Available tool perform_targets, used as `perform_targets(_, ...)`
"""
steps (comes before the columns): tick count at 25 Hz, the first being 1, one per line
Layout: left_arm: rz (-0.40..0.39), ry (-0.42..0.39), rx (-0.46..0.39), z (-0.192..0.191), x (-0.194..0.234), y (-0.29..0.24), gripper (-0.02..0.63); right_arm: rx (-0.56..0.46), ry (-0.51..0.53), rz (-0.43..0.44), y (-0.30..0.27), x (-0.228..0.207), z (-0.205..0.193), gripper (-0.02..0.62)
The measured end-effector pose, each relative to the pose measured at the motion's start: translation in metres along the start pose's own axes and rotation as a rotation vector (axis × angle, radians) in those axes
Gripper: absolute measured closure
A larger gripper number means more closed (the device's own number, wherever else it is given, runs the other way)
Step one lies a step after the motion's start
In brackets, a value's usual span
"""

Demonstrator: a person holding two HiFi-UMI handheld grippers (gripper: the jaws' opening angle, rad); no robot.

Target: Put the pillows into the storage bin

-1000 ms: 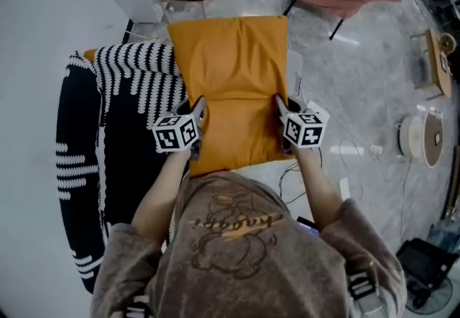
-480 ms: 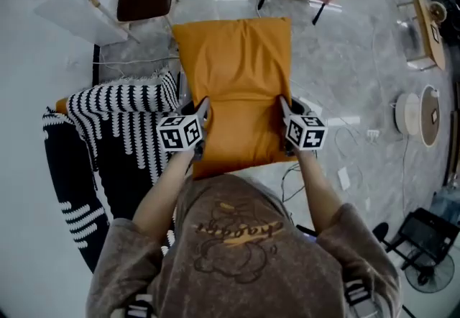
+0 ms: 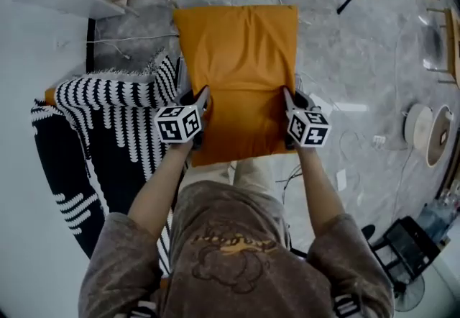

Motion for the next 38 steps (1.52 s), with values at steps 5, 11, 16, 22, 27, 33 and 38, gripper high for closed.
perform_targets(5, 0.034, 0.082, 0.012, -0.03, 0.035, -0.066, 0.522, 0.072, 0.023, 0.039, -0.074, -0.041, -0.022, 0.574)
perform_targets(11, 0.104, 0.17, -0.025, -0.079, 0.079, -0.126, 0.522, 0.121, 0.094, 0.093, -0.16, -0.074, -0.051, 0.575)
perform_targets(16, 0.158, 0.242, -0.061, -0.12, 0.101, -0.154, 0.518, 0.16, 0.171, 0.138, -0.207, -0.091, -0.072, 0.571)
perform_targets(22, 0.199, 0.347, -0.1, -0.161, 0.096, -0.165, 0.506, 0.17, 0.276, 0.166, -0.239, -0.105, -0.07, 0.566)
perform_targets(27, 0.341, 0.313, -0.016, -0.19, 0.107, -0.168, 0.305, 0.171, 0.221, 0.041, -0.241, -0.134, -0.088, 0.384)
perform_targets(33, 0.327, 0.226, 0.034, -0.178, 0.132, -0.168, 0.293, 0.296, 0.039, 0.006, -0.204, -0.131, -0.173, 0.254)
perform_targets(38, 0.31, 0.136, 0.084, -0.167, 0.147, -0.187, 0.293, 0.358, -0.115, -0.038, -0.171, -0.116, -0.236, 0.216)
Point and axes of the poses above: the fingertips, and each gripper's own axes: y backward along the fingers, x to its left, z out of its top, the point moved 8 cm from there along y, backward along the fingers, and after that the axes turned 4 degrees about z, right-handed, at the moved point
